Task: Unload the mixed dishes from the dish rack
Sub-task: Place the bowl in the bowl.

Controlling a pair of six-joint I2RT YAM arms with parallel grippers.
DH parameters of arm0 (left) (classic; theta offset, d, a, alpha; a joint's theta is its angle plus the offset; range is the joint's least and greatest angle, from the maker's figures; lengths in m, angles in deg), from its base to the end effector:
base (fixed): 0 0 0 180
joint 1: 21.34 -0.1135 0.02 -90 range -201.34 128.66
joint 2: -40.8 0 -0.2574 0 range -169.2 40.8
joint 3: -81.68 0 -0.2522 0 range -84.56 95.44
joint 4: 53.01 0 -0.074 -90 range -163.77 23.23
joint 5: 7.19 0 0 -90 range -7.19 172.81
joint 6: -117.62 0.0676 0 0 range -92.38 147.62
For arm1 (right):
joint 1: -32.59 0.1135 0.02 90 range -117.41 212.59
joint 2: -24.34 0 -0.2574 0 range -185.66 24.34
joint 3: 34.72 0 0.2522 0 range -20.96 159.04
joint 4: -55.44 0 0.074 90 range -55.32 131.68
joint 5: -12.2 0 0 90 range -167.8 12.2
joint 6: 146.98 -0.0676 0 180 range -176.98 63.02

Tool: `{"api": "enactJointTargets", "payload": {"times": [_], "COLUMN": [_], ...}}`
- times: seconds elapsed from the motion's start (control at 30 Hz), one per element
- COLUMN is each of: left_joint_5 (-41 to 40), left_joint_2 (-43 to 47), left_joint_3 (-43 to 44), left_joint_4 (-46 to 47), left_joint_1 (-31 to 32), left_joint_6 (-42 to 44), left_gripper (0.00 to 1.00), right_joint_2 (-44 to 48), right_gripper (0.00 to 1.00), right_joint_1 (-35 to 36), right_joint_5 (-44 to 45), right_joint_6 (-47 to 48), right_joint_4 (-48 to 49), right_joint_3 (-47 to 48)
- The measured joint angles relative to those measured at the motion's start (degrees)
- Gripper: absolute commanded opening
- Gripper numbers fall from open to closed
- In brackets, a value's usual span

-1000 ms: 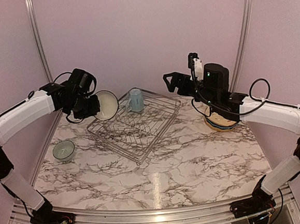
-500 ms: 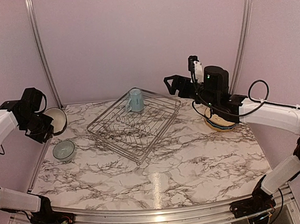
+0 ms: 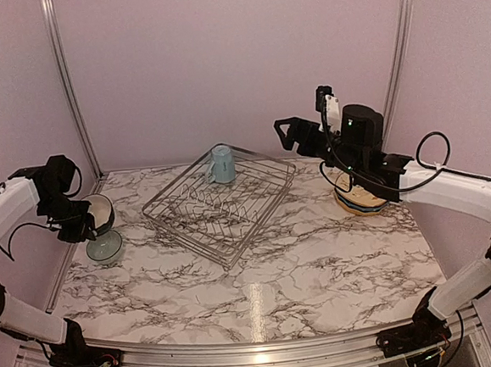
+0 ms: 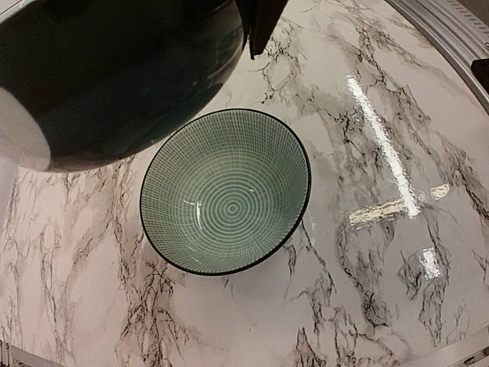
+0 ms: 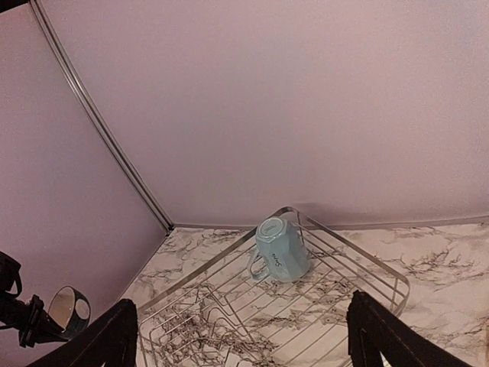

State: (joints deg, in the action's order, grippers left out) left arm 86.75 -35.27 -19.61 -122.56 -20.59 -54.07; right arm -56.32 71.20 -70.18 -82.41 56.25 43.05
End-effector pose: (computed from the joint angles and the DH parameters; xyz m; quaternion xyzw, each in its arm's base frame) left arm 0.2654 -0.0081 0.2448 -0.6303 0.7494 -0.1571 0.1283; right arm 0.2955 0.2245 0.3497 -0.0366 0.7188 0.3267 0.6126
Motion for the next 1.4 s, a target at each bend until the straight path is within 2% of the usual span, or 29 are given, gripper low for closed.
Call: {"api": "enactJointTargets", "payload": {"times": [0.27,0.57,0.93,1.1,1.27,1.4], "left_joint_5": [0.37,5.79,7.87,8.28,8.41,8.31], "left_joint_2": [-3.13,-10.27,-10.05,-9.31,-8.13,-5.81], "left_joint_3": [-1.42,-3.67,-9.03,-9.88,-10.21,-10.71], "left_joint_4": [-0.35,1.68,6.21,7.13,9.44,10.16], "left_joint_1": [-2.71,-4.11,-4.52,-4.81,-4.96,-5.16], "left_joint_6": [-3.48,-3.61,-4.5,-4.57,-4.79,-4.76], "left_gripper": [0.0,0.0,0.0,0.19,0.45,0.61], "right_joint_2": [0.59,1.09,1.09,1.09,1.09,1.09], "right_gripper": [0.91,0.91,0.91,0.9,0.9,0.9], "right_joint_1": [0.0,0.0,0.0,-0.02,0.0,0.0], "right_joint_5": [0.46,0.63,0.63,0.63,0.63,0.61], "right_joint_6": [-0.02,0.0,0.0,0.0,-0.02,-0.02], "right_joint_4": [-0.02,0.0,0.0,0.0,0.0,0.0], "right_joint_3": [-1.4,-1.81,-1.84,-1.84,-1.84,-1.84]}}
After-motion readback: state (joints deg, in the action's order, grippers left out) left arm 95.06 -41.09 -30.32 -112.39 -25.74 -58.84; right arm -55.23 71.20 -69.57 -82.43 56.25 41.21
